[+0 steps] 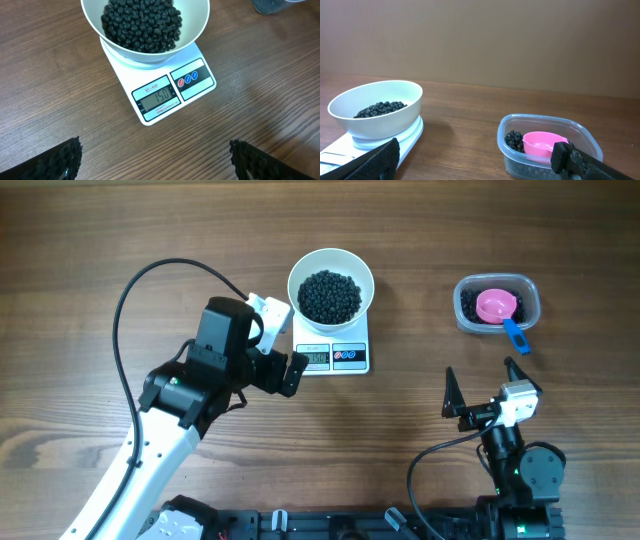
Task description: Scoop item into bowl and weigh 150g on scale
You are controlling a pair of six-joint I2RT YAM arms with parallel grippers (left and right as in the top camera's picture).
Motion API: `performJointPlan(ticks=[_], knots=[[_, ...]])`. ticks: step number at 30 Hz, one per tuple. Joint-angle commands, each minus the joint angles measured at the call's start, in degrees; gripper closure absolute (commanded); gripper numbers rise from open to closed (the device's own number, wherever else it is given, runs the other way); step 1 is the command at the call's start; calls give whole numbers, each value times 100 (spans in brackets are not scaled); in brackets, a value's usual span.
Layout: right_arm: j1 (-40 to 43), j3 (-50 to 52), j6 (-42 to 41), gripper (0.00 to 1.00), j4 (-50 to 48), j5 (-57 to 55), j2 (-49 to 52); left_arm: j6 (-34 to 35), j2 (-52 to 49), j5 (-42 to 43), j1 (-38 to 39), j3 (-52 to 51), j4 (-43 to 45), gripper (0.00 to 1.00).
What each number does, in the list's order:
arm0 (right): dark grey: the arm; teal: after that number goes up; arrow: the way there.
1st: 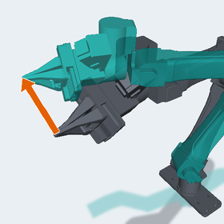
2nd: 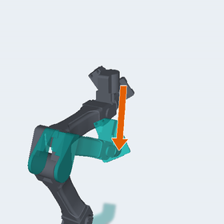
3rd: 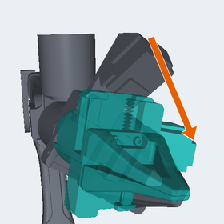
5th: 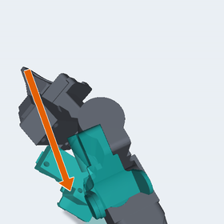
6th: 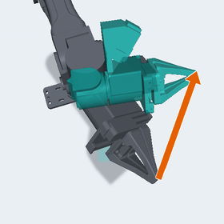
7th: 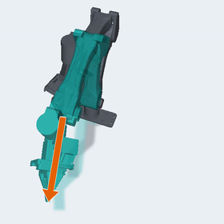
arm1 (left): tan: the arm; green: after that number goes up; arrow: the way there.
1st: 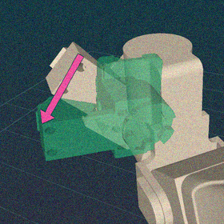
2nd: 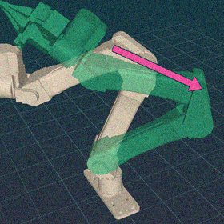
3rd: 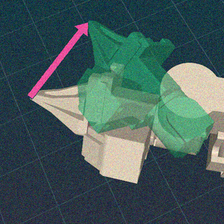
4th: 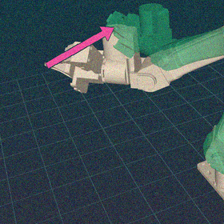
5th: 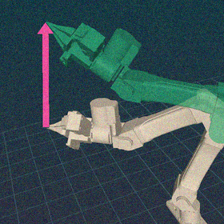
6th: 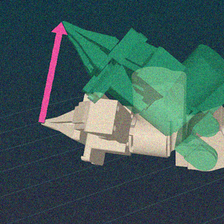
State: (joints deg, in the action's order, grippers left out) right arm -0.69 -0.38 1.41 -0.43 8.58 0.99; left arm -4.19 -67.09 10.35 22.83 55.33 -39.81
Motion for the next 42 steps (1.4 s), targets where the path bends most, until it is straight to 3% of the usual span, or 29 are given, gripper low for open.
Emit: performJointPlan(ticks=[1,23,34,42], knots=[[-26,9,52,0,-15,31,-79,-7,-11,50,31,-26,15,0],[-26,9,52,0,-15,31,-79,17,50,70,26,-26,-177,0],[-26,9,50,0,-15,31,-79,13,1366,-385,-632,-87,-155,0],[-26,9,52,0,-15,31,-79,15,2920,-304,-1816,-1185,861,0]])
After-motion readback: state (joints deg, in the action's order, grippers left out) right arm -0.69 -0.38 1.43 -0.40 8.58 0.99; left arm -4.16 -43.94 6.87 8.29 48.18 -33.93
